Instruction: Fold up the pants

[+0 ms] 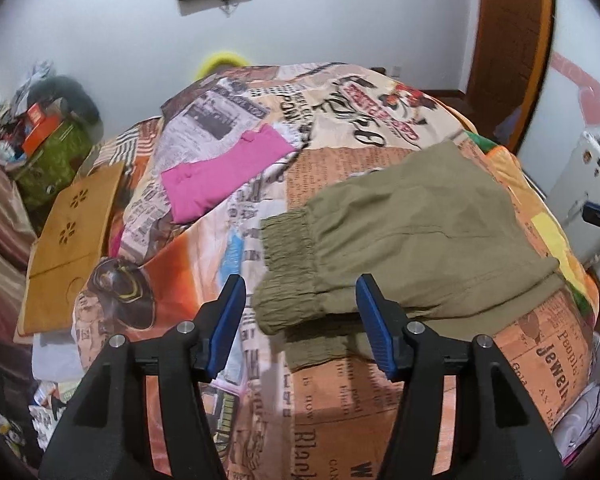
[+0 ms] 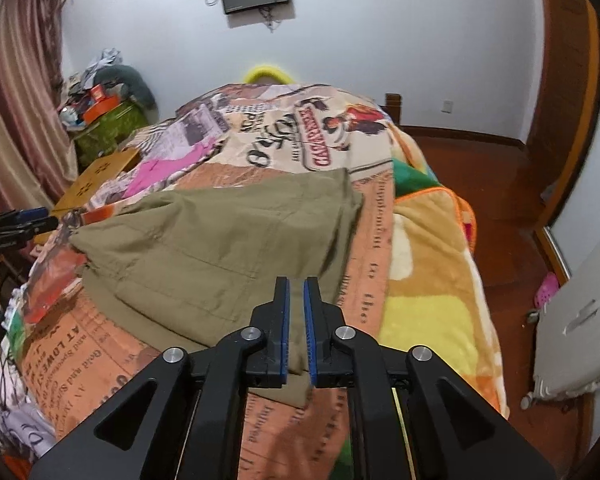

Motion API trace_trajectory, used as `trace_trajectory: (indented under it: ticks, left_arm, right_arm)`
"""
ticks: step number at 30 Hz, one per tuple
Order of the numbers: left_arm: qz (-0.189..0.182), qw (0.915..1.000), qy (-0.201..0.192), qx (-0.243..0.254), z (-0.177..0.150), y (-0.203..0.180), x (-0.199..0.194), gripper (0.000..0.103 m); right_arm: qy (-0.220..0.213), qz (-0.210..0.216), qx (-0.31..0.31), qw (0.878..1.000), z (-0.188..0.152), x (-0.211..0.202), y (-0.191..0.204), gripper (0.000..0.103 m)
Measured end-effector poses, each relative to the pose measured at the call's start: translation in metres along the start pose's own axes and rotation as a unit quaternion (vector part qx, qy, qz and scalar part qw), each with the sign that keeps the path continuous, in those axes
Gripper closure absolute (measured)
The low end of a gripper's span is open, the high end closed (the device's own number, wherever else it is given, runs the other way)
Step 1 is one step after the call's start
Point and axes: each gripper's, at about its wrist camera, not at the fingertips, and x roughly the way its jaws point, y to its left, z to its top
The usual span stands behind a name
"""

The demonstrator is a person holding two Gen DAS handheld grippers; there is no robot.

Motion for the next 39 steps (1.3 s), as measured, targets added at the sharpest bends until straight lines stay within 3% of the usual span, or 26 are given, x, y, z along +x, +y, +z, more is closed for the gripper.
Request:
trace_trajectory:
  ticks: [2,3,5,6,8,14,18,25,30,31,35,37,39]
  left_arm:
    - [-0.001,0.9998,0.003,0.021,0.000,-0.012,0.002,0.034]
    - [0.003,0.9993,0.004,0.037,0.000,-0.022,0.004,0.030]
    - [0.011,0.9981,0.005,0.060,-0.002,-0.034,0.006,0.012]
    - [0.016,0.9971,0.003,0.074,-0.003,-0.041,0.008,0.010]
    - [0.018,0.9956,0.009,0.092,-0.006,-0.050,0.013,0.009]
    - [0.021,0.9891,0.048,0.138,-0.016,-0.075,0.041,0.009]
    - [0.035,0.9826,0.052,0.175,-0.020,-0.089,0.054,0.008]
    - [0.008,0.9875,0.045,0.151,0.001,-0.084,0.056,0.008]
    - [-0.008,0.9900,0.044,0.134,0.012,-0.080,0.054,0.008]
    - [-0.011,0.9904,0.043,0.131,0.013,-0.080,0.053,0.008]
    - [-0.032,0.9908,0.044,0.124,0.009,-0.083,0.051,0.008]
    - [-0.043,0.9894,0.047,0.131,0.003,-0.089,0.052,0.008]
    - [-0.035,0.9887,0.045,0.139,0.000,-0.095,0.054,0.008]
  right_arm:
    - [0.000,0.009,-0.009,1.000,0.000,0.004,0.010,0.071]
    - [-0.001,0.011,-0.015,1.000,0.000,0.005,0.015,0.068]
    - [-0.001,0.017,-0.033,0.999,-0.002,0.009,0.028,0.062]
    - [0.003,0.018,-0.039,0.999,-0.002,0.012,0.032,0.060]
    - [0.013,0.025,-0.052,0.998,-0.005,0.019,0.043,0.053]
    - [0.057,0.046,-0.092,0.993,-0.019,0.044,0.073,0.053]
    - [0.081,0.061,-0.109,0.989,-0.027,0.060,0.087,0.053]
    - [0.097,0.070,-0.135,0.984,-0.027,0.083,0.107,0.053]
    - [0.079,0.061,-0.140,0.985,-0.020,0.091,0.110,0.053]
    - [0.078,0.061,-0.135,0.986,-0.017,0.093,0.109,0.053]
    - [0.065,0.072,-0.125,0.987,-0.012,0.091,0.105,0.084]
    - [0.056,0.076,-0.122,0.988,-0.010,0.087,0.104,0.091]
    - [0.049,0.080,-0.119,0.989,-0.009,0.082,0.104,0.092]
